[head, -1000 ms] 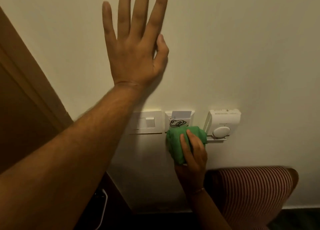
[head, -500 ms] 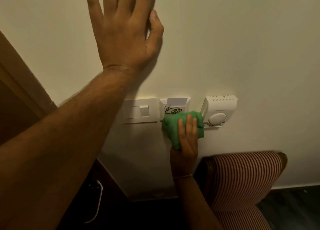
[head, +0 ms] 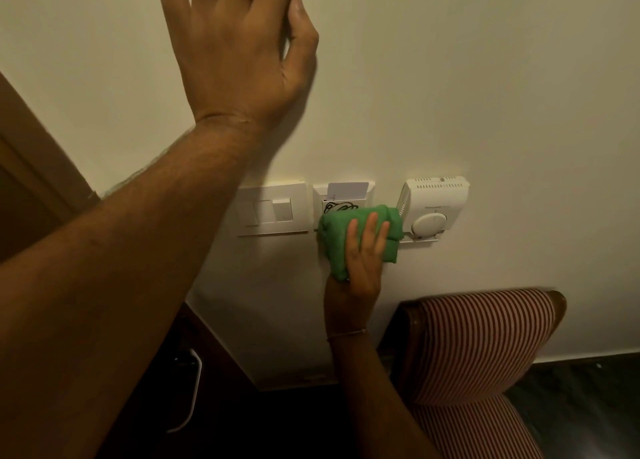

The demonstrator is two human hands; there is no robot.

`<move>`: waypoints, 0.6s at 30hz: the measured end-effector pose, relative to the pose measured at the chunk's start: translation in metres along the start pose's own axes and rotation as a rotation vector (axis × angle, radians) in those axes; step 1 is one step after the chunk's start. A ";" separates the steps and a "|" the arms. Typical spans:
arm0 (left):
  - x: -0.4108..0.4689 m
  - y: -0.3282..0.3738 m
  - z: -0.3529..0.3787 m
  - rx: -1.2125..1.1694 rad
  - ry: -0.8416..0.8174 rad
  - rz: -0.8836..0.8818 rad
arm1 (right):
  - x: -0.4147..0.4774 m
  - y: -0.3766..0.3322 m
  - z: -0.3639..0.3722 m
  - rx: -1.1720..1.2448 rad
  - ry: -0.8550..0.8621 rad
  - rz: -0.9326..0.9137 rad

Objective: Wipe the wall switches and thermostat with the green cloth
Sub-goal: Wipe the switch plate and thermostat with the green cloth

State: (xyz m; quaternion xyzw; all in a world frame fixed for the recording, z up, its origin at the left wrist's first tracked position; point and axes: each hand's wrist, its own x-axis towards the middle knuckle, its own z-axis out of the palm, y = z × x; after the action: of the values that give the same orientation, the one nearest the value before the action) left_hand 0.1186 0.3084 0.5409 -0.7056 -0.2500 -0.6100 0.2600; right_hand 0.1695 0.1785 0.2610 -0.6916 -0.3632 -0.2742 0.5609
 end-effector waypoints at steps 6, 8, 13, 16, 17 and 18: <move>0.000 0.001 -0.001 0.001 -0.012 -0.005 | -0.008 -0.032 0.016 0.060 -0.107 -0.166; -0.001 0.002 -0.002 -0.013 -0.036 -0.030 | -0.004 -0.021 0.009 0.024 -0.104 -0.166; -0.002 0.002 -0.005 -0.037 -0.049 -0.037 | 0.004 -0.003 -0.002 0.014 0.022 0.064; -0.001 0.003 -0.005 -0.036 -0.056 -0.039 | -0.005 -0.028 0.012 0.083 -0.025 0.008; -0.001 0.003 -0.005 -0.030 -0.055 -0.034 | -0.008 -0.035 0.016 0.095 -0.065 -0.055; -0.001 0.002 -0.005 -0.027 -0.047 -0.026 | -0.011 -0.038 0.018 0.100 -0.104 -0.121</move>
State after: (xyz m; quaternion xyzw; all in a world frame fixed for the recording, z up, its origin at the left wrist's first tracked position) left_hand 0.1161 0.3036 0.5409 -0.7198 -0.2569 -0.5999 0.2368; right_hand 0.1321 0.1981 0.2700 -0.6529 -0.4460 -0.2530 0.5575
